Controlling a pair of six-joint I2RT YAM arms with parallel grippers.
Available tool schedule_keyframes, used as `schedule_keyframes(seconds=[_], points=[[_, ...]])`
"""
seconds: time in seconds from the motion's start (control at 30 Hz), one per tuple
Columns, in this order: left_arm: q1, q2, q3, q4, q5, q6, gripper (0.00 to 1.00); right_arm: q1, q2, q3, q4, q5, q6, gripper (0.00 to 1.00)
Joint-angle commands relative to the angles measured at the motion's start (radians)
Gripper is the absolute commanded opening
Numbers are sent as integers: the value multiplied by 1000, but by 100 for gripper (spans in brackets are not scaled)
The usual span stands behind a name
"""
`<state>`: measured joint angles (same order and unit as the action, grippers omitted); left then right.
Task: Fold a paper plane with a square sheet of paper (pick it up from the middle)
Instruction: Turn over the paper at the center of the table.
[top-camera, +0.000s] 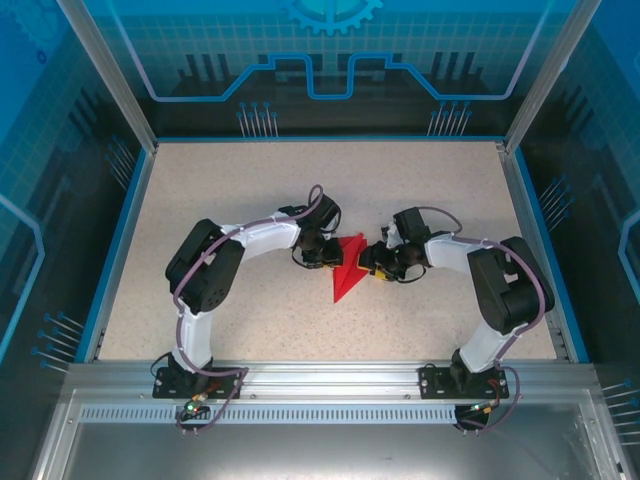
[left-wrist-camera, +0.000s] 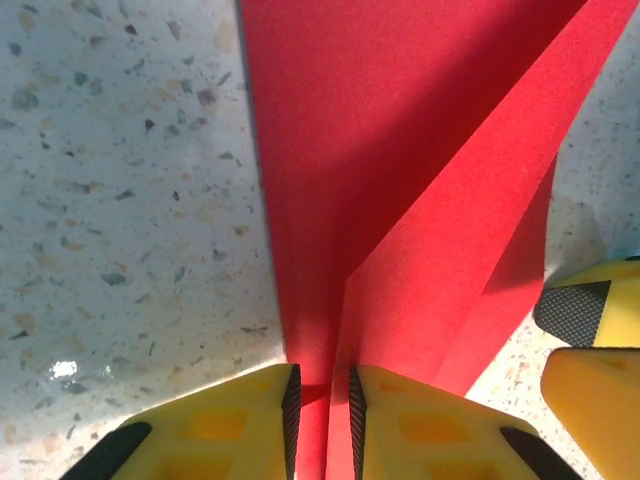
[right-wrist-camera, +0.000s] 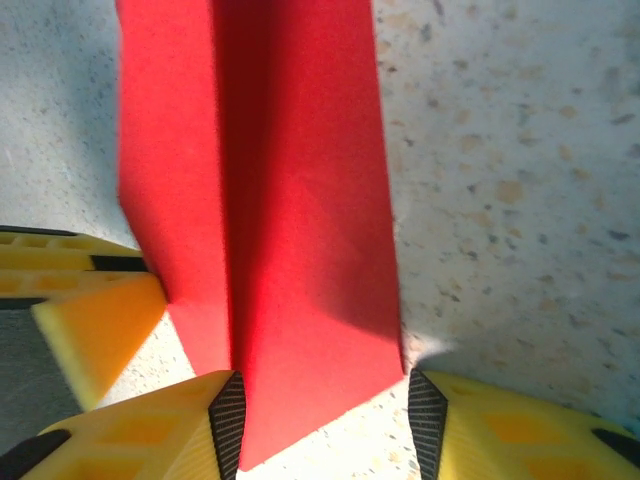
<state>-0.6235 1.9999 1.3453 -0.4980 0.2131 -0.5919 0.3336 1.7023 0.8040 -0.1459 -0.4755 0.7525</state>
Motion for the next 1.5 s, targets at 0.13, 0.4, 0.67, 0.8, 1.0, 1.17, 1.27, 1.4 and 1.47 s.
schedule_keyframes(seconds=[0.13, 0.4, 0.67, 0.8, 1.0, 1.17, 1.27, 1.4, 1.47], points=[[-2, 65, 51, -61, -27, 43, 23, 13, 58, -13, 105, -54, 58, 49], [-2, 87, 51, -75, -30, 45, 21, 14, 62, -49, 255, -135, 128, 50], [-2, 79, 36, -70, -33, 32, 20, 25, 70, -35, 281, -159, 129, 53], [-1, 73, 37, -67, -33, 27, 19, 34, 68, -26, 294, -171, 129, 55], [1, 65, 23, -60, -37, 14, 18, 48, 53, -28, 295, -162, 137, 55], [8, 57, 14, -40, -20, -2, 17, 51, 25, -47, 299, -138, 157, 52], [9, 56, 13, -39, -18, -3, 17, 51, 14, -46, 269, -119, 151, 51], [9, 50, 9, -36, -12, -7, 17, 56, 37, -36, 271, -118, 151, 53], [11, 41, 4, -33, -12, -11, 17, 60, 48, -36, 287, -117, 156, 52]])
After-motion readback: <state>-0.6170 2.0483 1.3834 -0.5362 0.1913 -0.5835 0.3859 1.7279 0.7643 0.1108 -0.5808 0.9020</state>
